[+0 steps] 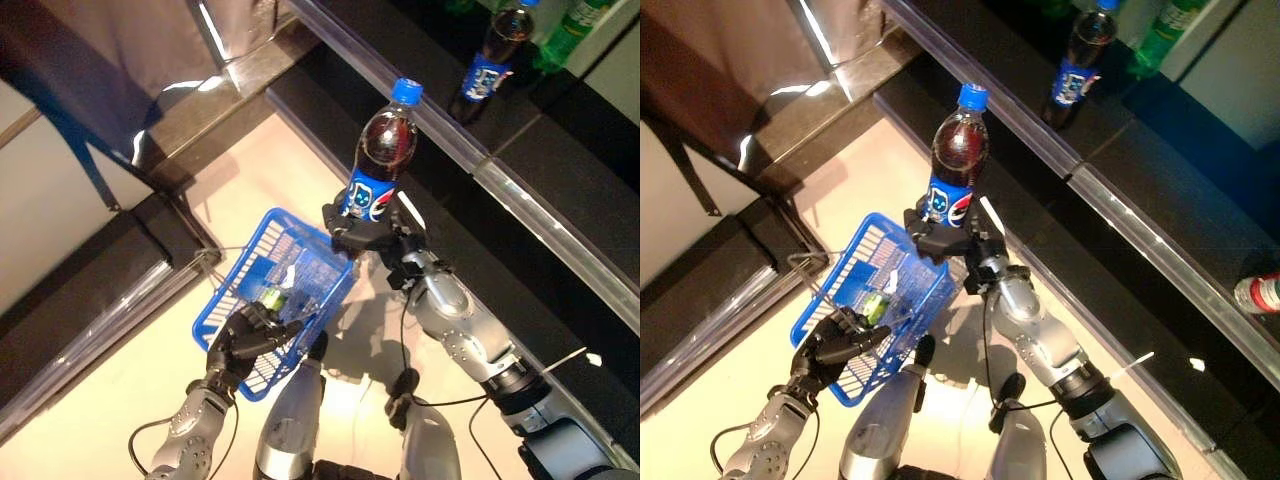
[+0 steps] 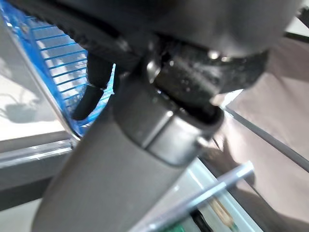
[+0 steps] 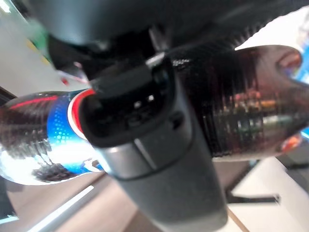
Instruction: Pick up the drink and place into the basket.
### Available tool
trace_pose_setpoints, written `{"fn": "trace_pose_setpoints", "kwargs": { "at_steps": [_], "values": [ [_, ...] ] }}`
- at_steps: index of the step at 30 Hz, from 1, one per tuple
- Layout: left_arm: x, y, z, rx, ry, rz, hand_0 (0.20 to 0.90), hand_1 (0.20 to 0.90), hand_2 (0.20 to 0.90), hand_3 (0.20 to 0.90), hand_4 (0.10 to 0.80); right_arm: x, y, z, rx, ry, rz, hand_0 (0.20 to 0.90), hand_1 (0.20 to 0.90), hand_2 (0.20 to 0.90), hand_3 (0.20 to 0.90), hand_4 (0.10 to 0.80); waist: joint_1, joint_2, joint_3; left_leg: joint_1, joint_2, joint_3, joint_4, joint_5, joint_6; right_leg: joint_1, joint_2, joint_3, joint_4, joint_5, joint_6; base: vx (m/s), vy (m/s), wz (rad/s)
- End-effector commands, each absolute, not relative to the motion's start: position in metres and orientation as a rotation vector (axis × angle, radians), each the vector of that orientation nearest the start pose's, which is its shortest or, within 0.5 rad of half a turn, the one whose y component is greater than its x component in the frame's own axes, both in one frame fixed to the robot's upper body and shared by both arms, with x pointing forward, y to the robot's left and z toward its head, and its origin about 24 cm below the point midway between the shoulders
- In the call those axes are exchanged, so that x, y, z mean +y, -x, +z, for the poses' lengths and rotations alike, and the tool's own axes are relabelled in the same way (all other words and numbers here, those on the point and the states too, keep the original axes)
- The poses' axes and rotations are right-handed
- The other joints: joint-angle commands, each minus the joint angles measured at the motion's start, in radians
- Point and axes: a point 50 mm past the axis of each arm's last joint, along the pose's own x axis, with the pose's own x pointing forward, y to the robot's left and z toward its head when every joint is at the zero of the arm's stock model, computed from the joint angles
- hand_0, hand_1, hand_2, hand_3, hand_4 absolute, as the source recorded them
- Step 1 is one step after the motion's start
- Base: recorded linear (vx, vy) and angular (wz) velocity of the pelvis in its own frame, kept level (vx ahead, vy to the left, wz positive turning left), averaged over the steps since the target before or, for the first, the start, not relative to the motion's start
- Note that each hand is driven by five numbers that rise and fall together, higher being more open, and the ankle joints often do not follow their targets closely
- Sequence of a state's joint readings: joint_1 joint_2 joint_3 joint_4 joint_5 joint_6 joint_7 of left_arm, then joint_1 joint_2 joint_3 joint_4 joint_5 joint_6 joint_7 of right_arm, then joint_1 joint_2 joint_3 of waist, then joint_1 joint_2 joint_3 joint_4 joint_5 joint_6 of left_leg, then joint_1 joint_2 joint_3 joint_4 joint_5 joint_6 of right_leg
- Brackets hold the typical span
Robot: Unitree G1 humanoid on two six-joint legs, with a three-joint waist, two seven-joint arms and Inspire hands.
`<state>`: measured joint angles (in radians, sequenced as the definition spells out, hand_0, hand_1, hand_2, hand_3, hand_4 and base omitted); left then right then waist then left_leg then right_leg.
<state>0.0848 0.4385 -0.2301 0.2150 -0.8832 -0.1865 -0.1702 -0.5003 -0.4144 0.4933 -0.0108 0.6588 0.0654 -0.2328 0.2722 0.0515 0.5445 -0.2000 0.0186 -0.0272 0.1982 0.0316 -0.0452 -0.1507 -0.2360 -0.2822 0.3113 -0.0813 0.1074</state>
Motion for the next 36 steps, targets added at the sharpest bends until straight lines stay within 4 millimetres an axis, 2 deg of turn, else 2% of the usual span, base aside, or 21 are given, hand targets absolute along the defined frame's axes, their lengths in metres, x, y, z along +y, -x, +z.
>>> {"fn": "trace_pose_setpoints", "kwargs": {
  "at_steps": [1, 7, 10, 20, 26, 31, 36],
  "values": [
    [0.185, -0.230, 0.100, -0.358, 0.324, -0.498, 0.300, 0.300, 0.300, 0.200, 0.100, -0.048, -0.286, 0.235, -0.574, -0.243, 0.570, 0.300, 0.300, 0.300, 0.200, 0.100, 0.006, -0.006, -0.125, -0.004, -0.041, -0.059, 0.079, -0.043, 0.018, 0.085, 0.027, -0.039, -0.006, -0.010, -0.068, 0.019, -0.004, 0.24],
    [0.169, -0.228, 0.126, -0.435, 0.230, -0.666, 0.300, 0.300, 0.300, 0.200, 0.100, -0.040, -0.293, 0.235, -0.562, -0.215, 0.539, 0.300, 0.300, 0.300, 0.200, 0.100, 0.039, -0.001, -0.120, -0.013, -0.055, -0.093, 0.084, -0.041, 0.019, 0.095, 0.024, -0.063, -0.011, -0.008, -0.063, 0.022, -0.007, 0.16],
    [0.167, -0.229, 0.138, -0.453, 0.285, -0.721, 0.300, 0.300, 0.300, 0.200, 0.100, -0.040, -0.299, 0.232, -0.535, -0.222, 0.493, 0.300, 0.300, 0.300, 0.200, 0.100, 0.051, -0.001, -0.121, -0.017, -0.062, -0.107, 0.084, -0.038, 0.019, 0.096, 0.021, -0.072, -0.014, -0.005, -0.059, 0.027, -0.008, 0.15],
    [0.150, -0.223, 0.177, -0.645, 0.233, -0.894, 0.300, 0.300, 0.300, 0.200, 0.100, -0.021, -0.319, 0.194, -0.360, -0.141, 0.406, 0.300, 0.300, 0.300, 0.200, 0.100, 0.086, -0.007, -0.106, -0.033, -0.077, -0.144, 0.083, -0.034, 0.017, 0.094, 0.013, -0.095, -0.021, 0.002, -0.052, 0.012, -0.017, 0.08],
    [0.148, -0.222, 0.185, -0.662, 0.249, -0.940, 0.300, 0.300, 0.300, 0.200, 0.100, -0.017, -0.324, 0.175, -0.279, -0.137, 0.378, 0.300, 0.300, 0.300, 0.200, 0.100, 0.098, -0.012, -0.094, -0.042, -0.080, -0.152, 0.085, -0.033, 0.016, 0.088, 0.010, -0.103, -0.016, 0.005, -0.050, 0.009, -0.031, 0.08],
    [0.150, -0.222, 0.180, -0.645, 0.249, -0.932, 0.300, 0.300, 0.300, 0.200, 0.100, -0.011, -0.320, 0.147, -0.180, -0.140, 0.360, 0.300, 0.300, 0.300, 0.200, 0.100, 0.098, -0.016, -0.082, -0.041, -0.081, -0.149, 0.081, -0.038, 0.015, 0.081, 0.010, -0.096, -0.014, 0.002, -0.047, 0.003, -0.017, 0.08],
    [0.153, -0.221, 0.179, -0.645, 0.279, -0.937, 0.300, 0.300, 0.300, 0.200, 0.100, -0.012, -0.318, 0.130, -0.165, -0.046, 0.344, 0.300, 0.300, 0.300, 0.200, 0.100, 0.095, -0.015, -0.079, -0.047, -0.080, -0.147, 0.072, -0.032, 0.016, 0.074, 0.012, -0.094, -0.026, 0.011, -0.046, -0.006, -0.004, 0.00]
  ]
}}
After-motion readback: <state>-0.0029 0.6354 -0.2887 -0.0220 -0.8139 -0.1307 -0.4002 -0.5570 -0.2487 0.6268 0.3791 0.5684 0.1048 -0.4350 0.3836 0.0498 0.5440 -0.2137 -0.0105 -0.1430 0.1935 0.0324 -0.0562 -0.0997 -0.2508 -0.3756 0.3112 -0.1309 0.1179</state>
